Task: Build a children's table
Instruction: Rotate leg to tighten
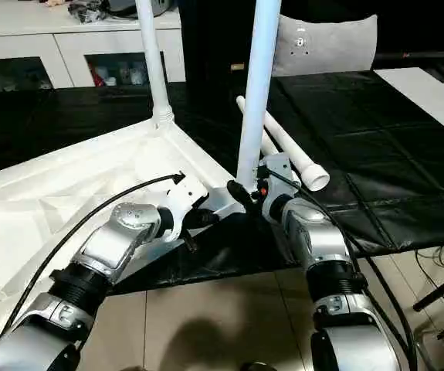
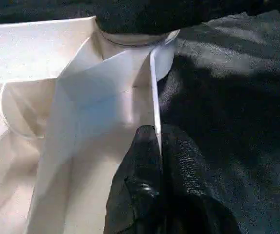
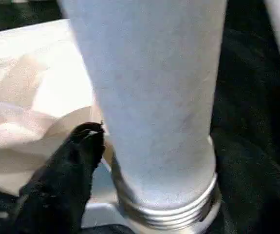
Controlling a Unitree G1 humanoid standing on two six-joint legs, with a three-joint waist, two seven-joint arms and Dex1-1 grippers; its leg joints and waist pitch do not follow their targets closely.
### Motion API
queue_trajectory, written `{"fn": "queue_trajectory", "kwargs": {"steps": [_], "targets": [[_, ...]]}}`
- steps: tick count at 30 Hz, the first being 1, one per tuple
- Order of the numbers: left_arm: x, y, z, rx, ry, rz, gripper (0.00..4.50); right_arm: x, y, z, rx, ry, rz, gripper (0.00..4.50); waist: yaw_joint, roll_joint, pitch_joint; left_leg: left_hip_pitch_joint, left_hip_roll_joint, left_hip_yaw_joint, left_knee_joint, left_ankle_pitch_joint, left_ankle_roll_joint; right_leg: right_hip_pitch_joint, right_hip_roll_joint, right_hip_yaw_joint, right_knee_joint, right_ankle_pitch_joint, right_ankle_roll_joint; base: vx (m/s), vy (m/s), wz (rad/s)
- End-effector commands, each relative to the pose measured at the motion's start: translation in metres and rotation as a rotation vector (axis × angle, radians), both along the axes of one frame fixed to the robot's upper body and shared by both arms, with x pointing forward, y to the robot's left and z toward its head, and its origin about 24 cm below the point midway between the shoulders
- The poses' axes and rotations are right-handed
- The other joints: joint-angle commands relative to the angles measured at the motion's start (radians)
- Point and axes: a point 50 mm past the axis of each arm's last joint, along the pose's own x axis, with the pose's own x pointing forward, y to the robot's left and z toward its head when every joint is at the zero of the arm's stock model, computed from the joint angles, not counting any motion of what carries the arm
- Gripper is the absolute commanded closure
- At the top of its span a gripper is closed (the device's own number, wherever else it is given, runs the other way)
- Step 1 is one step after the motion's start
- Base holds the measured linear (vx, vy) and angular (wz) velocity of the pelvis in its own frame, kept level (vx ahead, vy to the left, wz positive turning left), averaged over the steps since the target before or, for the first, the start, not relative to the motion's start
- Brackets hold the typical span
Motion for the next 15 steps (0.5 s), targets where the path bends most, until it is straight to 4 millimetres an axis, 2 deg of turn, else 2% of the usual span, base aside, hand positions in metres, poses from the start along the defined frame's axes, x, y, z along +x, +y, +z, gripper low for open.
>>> {"fn": "queue_trajectory", "kwargs": {"steps": [1, 3, 4, 8, 9, 10, 11, 12, 14, 15], "targets": [[0.002, -0.005, 0.013, -0.007, -0.077, -0.072, 4.50, -0.009, 0.010, -0.001, 0.034, -0.018, 0.134, 0.43, 0.005, -0.017, -0.065, 0.010, 0.010, -0.005, -0.073, -0.349, 0.067, 0.043, -0.052, 0.030, -0.093, -0.528, -0.076, 0.000, 0.000, 0.00], [0.004, 0.000, 0.013, -0.008, -0.086, -0.095, 4.50, -0.015, 0.002, 0.002, 0.024, -0.051, 0.199, 0.26, 0.010, -0.015, -0.067, 0.009, 0.014, -0.004, -0.074, -0.327, 0.072, 0.043, -0.053, 0.035, -0.088, -0.493, -0.089, 0.000, 0.000, 0.00], [0.003, 0.006, 0.012, 0.002, -0.090, -0.154, 4.50, -0.019, -0.013, 0.005, 0.016, -0.065, 0.221, 0.20, 0.019, -0.016, -0.068, 0.006, 0.013, -0.003, -0.073, -0.296, 0.082, 0.046, -0.052, 0.039, -0.081, -0.448, -0.106, 0.000, 0.000, 0.00], [0.000, 0.013, 0.010, 0.030, -0.085, -0.265, 4.50, -0.026, -0.031, 0.009, -0.024, -0.068, 0.289, 0.04, 0.029, -0.016, -0.074, 0.001, 0.017, 0.000, -0.071, -0.245, 0.093, 0.053, -0.054, 0.048, -0.060, -0.348, -0.151, 0.000, 0.000, 0.00], [-0.002, 0.015, 0.009, 0.036, -0.078, -0.299, 4.50, -0.029, -0.035, 0.011, -0.040, -0.066, 0.323, 0.04, 0.036, 0.001, -0.074, 0.003, 0.019, 0.000, -0.071, -0.230, 0.093, 0.052, -0.054, 0.050, -0.056, -0.323, -0.166, 0.000, 0.000, 0.00], [-0.003, 0.017, 0.009, 0.039, -0.074, -0.325, 4.50, -0.030, -0.037, 0.012, -0.049, -0.068, 0.344, 0.04, 0.037, -0.008, -0.076, 0.003, 0.021, 0.002, -0.069, -0.218, 0.095, 0.053, -0.052, 0.051, -0.054, -0.285, -0.179, 0.000, 0.000, 0.00], [-0.004, 0.018, 0.009, 0.042, -0.072, -0.347, 4.50, -0.031, -0.039, 0.014, -0.056, -0.068, 0.358, 0.04, 0.041, -0.009, -0.077, 0.005, 0.021, 0.003, -0.068, -0.215, 0.097, 0.054, -0.052, 0.051, -0.052, -0.271, -0.187, 0.000, 0.000, 0.00], [-0.008, 0.021, 0.008, 0.054, -0.064, -0.409, 4.50, -0.034, -0.043, 0.018, -0.072, -0.067, 0.402, 0.04, 0.048, 0.001, -0.077, 0.006, 0.021, 0.004, -0.068, -0.214, 0.100, 0.054, -0.051, 0.051, -0.051, -0.255, -0.197, 0.000, 0.000, 0.00], [-0.011, 0.024, 0.007, 0.076, -0.050, -0.465, 4.50, -0.038, -0.046, 0.021, -0.104, -0.071, 0.466, 0.04, 0.055, -0.005, -0.079, 0.003, 0.023, 0.005, -0.066, -0.194, 0.105, 0.057, -0.052, 0.053, -0.044, -0.238, -0.202, 0.000, 0.000, 0.00], [-0.012, 0.024, 0.007, 0.083, -0.049, -0.483, 4.50, -0.039, -0.046, 0.021, -0.109, -0.070, 0.482, 0.04, 0.060, -0.004, -0.080, 0.002, 0.022, 0.004, -0.065, -0.186, 0.107, 0.058, -0.053, 0.053, -0.042, -0.235, -0.203, 0.000, 0.000, 0.00]]}}
